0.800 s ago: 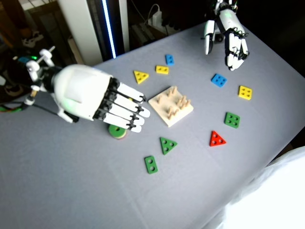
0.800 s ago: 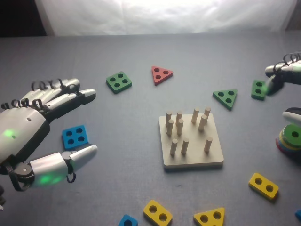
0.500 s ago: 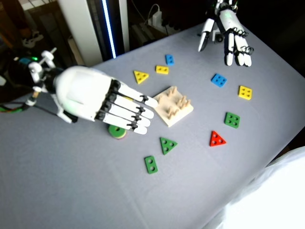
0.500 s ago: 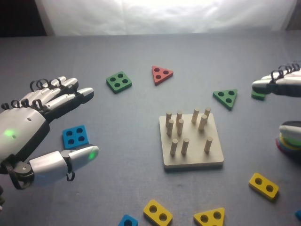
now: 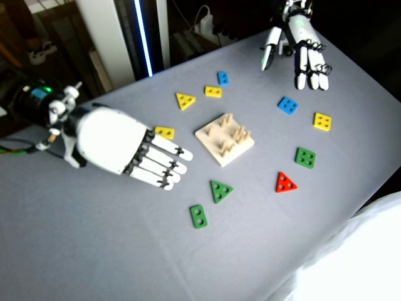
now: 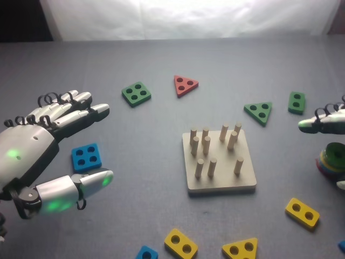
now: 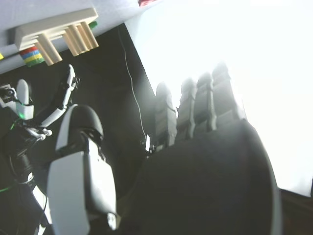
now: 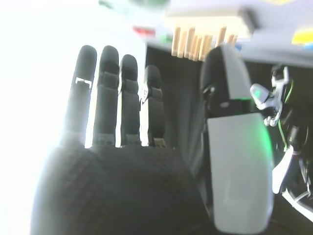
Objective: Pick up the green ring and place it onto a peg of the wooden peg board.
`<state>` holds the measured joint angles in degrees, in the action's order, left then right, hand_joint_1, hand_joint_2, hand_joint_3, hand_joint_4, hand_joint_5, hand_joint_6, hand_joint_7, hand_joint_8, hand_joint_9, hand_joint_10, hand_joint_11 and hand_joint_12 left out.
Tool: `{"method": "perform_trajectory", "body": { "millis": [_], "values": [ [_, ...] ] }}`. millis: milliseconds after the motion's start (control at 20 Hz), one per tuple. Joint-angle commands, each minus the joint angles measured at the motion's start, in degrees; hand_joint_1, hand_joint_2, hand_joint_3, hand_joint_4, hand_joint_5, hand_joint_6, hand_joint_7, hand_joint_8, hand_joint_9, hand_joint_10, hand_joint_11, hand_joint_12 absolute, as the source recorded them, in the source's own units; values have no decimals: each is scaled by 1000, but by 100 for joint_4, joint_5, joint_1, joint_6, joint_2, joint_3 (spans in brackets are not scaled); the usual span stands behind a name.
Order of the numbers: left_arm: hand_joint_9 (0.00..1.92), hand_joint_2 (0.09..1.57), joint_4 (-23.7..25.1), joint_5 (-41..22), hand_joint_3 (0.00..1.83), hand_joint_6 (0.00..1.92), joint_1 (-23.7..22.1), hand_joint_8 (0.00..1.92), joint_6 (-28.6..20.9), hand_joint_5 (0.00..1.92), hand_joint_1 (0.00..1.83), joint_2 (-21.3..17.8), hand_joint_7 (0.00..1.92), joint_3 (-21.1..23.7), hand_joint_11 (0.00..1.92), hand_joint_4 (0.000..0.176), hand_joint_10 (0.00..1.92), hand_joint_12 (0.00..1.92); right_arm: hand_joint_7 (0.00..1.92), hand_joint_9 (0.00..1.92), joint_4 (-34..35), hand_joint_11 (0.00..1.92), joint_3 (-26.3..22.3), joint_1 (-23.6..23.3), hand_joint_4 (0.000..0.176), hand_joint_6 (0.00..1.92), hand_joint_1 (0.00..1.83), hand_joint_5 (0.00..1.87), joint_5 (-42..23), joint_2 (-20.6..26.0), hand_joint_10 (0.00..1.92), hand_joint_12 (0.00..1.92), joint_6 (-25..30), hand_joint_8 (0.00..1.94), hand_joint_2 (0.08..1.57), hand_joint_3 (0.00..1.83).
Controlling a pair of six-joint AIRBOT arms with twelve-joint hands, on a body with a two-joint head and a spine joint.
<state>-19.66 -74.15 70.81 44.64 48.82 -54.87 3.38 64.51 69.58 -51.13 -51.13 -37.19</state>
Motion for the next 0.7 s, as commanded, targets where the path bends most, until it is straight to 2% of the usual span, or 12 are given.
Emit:
{"method": "perform_trajectory", "body": {
  "millis": [0, 50, 100, 150, 250, 300, 350, 450, 500, 550, 600, 650],
  "values": [
    [48, 1141, 106, -680, 6, 6, -54, 3, -53, 338, 576, 36, 109, 1, 82, 45, 7, 89, 442, 485, 110, 161, 51, -32, 89, 6, 1096, 420, -468, -37, 4, 865, -6, 3, 956, 0],
    [55, 1138, 106, -676, 3, 6, -54, 5, -56, 344, 588, 38, 115, 1, 89, 43, 8, 99, 456, 493, 130, 187, 85, -33, 84, 1, 1148, 440, -410, -65, 2, 816, -26, 1, 939, 0],
    [55, 1148, 106, -675, 0, 0, -54, 0, -61, 349, 587, 40, 116, -1, 17, 37, 1, 275, 468, 500, 160, 209, 141, -44, 78, 0, 1180, 451, -327, -111, 1, 769, -43, 0, 928, 0],
    [64, 1144, 107, -675, 0, 1, -54, 0, -67, 354, 596, 40, 116, -3, 3, 37, 2, 361, 484, 517, 185, 237, 177, -60, 71, 2, 1190, 457, -265, -146, 7, 771, -56, 5, 928, 1],
    [56, 1139, 108, -677, 0, 2, -54, 2, -73, 353, 599, 40, 116, -3, 0, 42, 1, 353, 510, 543, 200, 275, 253, -91, 71, 1, 1186, 481, -138, -205, 4, 731, -65, 2, 931, 0],
    [49, 1136, 109, -683, 0, 2, -54, 1, -77, 356, 612, 43, 115, 0, 0, 45, 1, 316, 518, 554, 200, 285, 287, -108, 63, 3, 1192, 491, -69, -230, 6, 720, -73, 2, 934, 1],
    [36, 1141, 109, -690, 0, 0, -54, 0, -79, 349, 604, 49, 104, 2, 0, 50, 0, 286, 542, 606, 201, 322, 295, -114, 79, 2, 1158, 492, -52, -237, 22, 734, -78, 9, 959, 9],
    [40, 1140, 107, -702, 0, 2, -54, 2, -98, 359, 602, 81, 111, 3, 0, 50, 2, 305, 631, 742, 206, 427, 331, -158, 79, 0, 1178, 540, 8, -278, 21, 870, -110, 2, 962, 1],
    [43, 1145, 107, -702, 2, 2, -54, 1, -106, 360, 603, 88, 110, 3, 0, 44, 3, 311, 673, 783, 207, 470, 351, -188, 72, 9, 1186, 568, 36, -299, 31, 905, -127, 13, 964, 0],
    [36, 1144, 107, -701, 1, 2, -54, 0, -113, 368, 624, 89, 109, 3, 0, 36, 1, 291, 720, 818, 207, 485, 371, -245, 88, 3, 1183, 597, 102, -323, 28, 960, -192, 8, 975, 1],
    [39, 1141, 107, -703, 0, 3, -54, 1, -119, 373, 630, 89, 111, 3, 0, 35, 2, 289, 755, 848, 207, 515, 377, -292, 72, 8, 1179, 618, 154, -338, 36, 981, -254, 15, 984, 3],
    [45, 1130, 107, -711, 0, 3, -54, 2, -123, 383, 657, 89, 118, 6, 0, 40, 2, 312, 819, 908, 206, 574, 394, -318, 42, 5, 1194, 668, 182, -357, 42, 997, -269, 13, 988, 1]
  ]
}}
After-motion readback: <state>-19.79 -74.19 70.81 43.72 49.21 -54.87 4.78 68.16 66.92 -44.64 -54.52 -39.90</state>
